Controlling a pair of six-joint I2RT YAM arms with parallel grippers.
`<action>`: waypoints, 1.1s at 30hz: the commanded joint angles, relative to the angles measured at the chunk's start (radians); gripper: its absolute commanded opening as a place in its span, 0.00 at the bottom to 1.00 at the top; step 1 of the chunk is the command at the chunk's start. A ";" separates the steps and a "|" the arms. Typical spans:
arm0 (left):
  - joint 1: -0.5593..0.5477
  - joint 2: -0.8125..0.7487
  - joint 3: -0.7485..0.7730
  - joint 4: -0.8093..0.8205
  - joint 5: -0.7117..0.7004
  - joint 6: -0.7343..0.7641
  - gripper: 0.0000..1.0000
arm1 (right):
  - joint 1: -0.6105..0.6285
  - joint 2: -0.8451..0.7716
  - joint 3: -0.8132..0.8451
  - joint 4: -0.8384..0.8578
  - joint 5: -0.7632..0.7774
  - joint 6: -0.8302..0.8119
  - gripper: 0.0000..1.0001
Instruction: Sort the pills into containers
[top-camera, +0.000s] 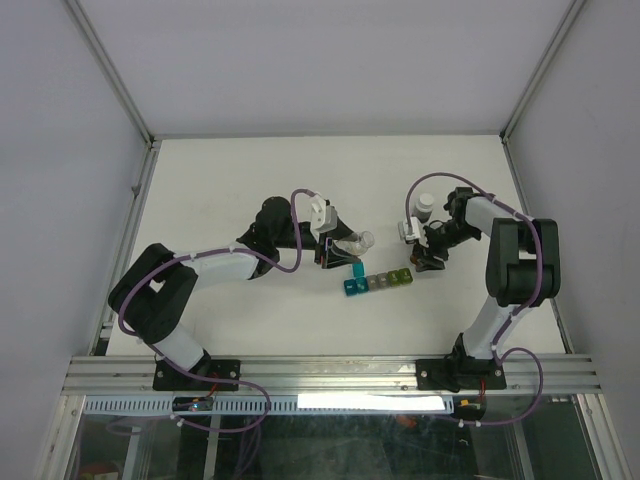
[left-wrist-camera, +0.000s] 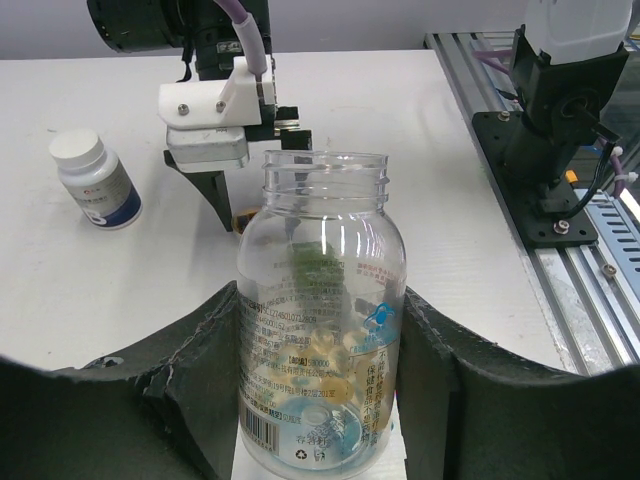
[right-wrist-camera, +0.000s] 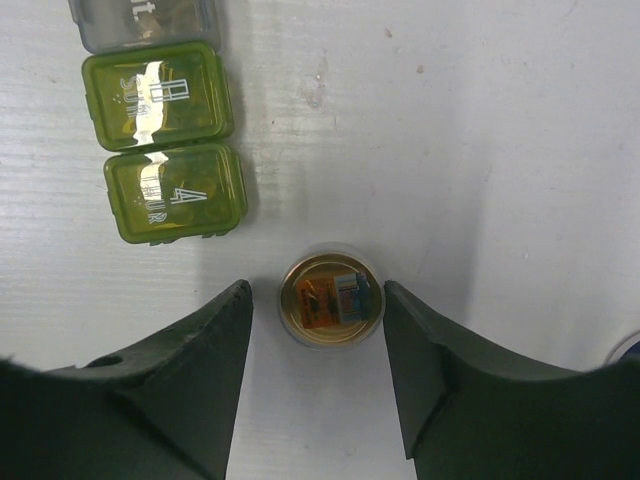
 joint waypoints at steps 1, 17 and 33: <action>0.008 -0.012 0.034 0.053 0.044 0.003 0.00 | 0.008 0.010 0.008 0.020 0.044 0.018 0.54; 0.061 -0.001 0.164 0.037 0.169 0.006 0.00 | 0.017 -0.206 0.342 -0.051 -0.173 0.687 0.24; 0.187 0.179 0.469 0.018 0.312 -0.257 0.00 | 0.094 -0.410 0.590 -0.012 -0.386 1.106 0.25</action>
